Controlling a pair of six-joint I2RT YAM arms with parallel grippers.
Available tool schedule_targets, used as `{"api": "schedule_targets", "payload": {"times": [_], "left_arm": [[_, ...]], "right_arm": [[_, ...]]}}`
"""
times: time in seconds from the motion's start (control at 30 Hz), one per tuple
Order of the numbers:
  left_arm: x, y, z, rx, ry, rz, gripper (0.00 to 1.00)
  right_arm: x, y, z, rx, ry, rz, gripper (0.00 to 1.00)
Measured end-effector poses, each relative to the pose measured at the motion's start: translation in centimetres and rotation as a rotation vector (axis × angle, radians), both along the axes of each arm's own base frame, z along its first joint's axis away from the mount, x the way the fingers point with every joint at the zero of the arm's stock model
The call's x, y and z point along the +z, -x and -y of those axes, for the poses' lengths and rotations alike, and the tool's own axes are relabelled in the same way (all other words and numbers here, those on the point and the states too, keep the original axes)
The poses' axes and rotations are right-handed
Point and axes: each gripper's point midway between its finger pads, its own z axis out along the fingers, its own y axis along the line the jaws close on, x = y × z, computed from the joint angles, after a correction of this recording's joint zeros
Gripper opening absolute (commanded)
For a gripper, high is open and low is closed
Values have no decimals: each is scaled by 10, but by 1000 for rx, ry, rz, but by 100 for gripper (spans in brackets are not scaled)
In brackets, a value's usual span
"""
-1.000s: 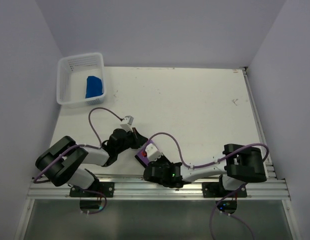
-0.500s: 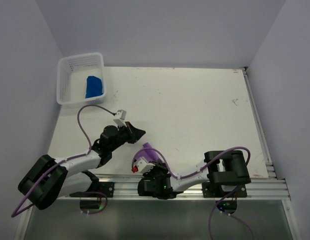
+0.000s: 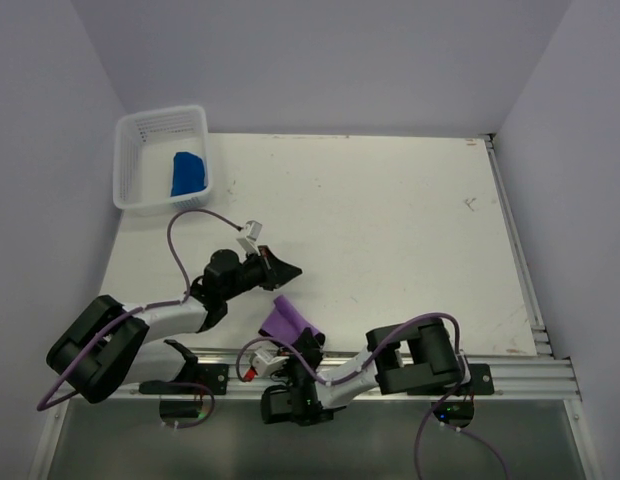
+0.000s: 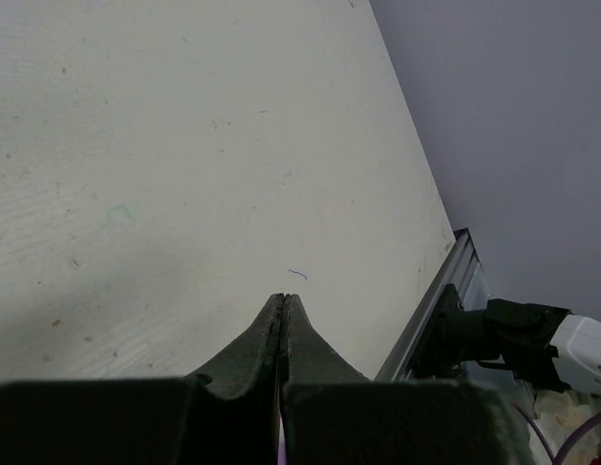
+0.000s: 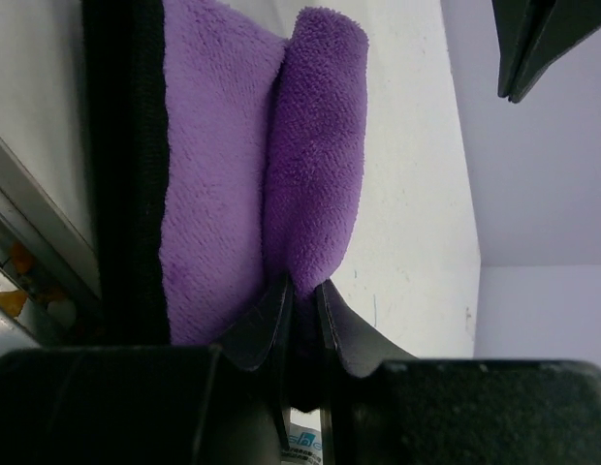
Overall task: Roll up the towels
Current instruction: Roll the towel
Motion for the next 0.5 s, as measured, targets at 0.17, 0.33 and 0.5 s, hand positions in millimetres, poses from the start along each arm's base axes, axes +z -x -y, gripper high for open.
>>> {"api": "schedule_targets", "payload": {"times": [0.17, 0.33, 0.5], "left_arm": [[-6, 15, 5, -30, 15, -32, 0], [-27, 37, 12, -75, -17, -87, 0], [-45, 51, 16, -93, -47, -137, 0]], "right_arm": [[1, 3, 1, 16, 56, 32, 0], [-1, 6, -1, 32, 119, 62, 0], [-3, 9, -2, 50, 195, 92, 0]]}}
